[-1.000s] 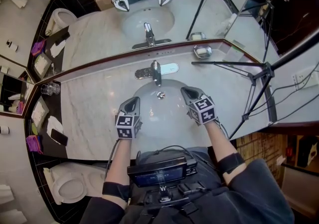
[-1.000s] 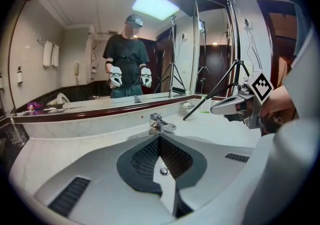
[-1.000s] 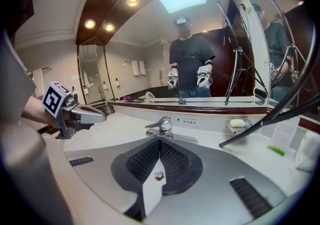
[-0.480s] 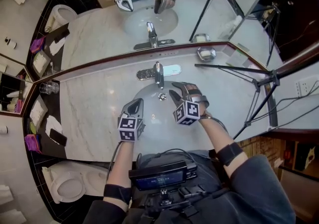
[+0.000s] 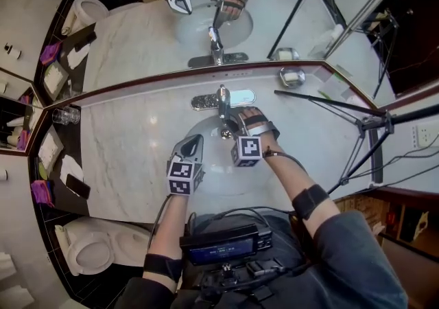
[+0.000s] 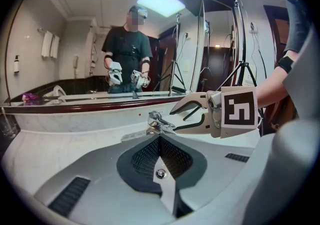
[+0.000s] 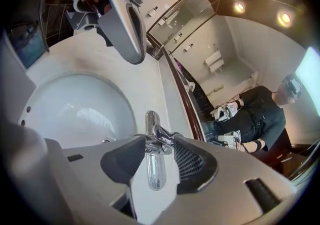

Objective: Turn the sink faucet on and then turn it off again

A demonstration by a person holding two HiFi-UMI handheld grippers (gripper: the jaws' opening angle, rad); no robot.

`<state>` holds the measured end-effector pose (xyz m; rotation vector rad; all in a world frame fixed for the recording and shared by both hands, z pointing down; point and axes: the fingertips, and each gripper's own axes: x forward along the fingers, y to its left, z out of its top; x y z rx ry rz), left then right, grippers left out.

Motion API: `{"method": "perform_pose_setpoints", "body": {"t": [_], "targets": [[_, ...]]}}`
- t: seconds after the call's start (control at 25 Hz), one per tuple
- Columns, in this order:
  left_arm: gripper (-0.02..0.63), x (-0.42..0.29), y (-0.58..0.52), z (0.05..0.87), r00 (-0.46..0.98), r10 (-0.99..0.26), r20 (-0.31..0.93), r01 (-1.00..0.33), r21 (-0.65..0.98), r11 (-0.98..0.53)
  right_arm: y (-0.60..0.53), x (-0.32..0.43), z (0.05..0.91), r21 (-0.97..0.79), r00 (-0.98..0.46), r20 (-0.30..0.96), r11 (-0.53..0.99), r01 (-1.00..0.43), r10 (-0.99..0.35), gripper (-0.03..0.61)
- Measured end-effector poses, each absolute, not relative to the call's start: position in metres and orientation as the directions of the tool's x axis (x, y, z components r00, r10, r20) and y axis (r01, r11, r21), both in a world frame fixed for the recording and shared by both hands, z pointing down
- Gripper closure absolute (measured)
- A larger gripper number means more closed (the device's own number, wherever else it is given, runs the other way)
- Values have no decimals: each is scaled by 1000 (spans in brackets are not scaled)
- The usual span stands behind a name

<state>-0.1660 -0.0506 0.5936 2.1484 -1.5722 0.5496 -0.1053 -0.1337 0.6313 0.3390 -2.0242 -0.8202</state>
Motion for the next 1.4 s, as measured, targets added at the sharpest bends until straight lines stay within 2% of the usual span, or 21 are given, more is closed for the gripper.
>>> {"method": "perform_pose_setpoints", "body": {"t": [0.24, 0.44, 0.68, 0.8, 1.08, 1.28, 1.4], "targets": [[614, -160, -56, 591, 303, -776, 554, -950, 116, -289, -142, -121, 652, 691, -538, 667, 697, 189, -515, 374], [614, -161, -60, 596, 299, -777, 554, -952, 123, -279, -153, -130, 655, 680, -531, 682, 702, 210, -503, 365], [614, -160, -60, 598, 307, -766, 565, -950, 135, -282, -156, -137, 642, 626, -566, 700, 756, 193, -435, 376], [614, -164, -59, 604, 294, -768, 569, -954, 126, -272, -153, -135, 649, 589, -563, 720, 785, 189, -405, 417], [614, -164, -59, 604, 297, -765, 572, -953, 132, -272, -155, -137, 644, 579, -564, 725, 794, 188, -395, 431], [614, -167, -56, 611, 287, -763, 579, -956, 125, -265, -171, -138, 630, 542, -582, 714, 833, 109, -388, 464], [614, -164, -55, 612, 289, -760, 582, -956, 132, -263, -176, -138, 629, 501, -583, 732, 858, 112, -352, 469]]}}
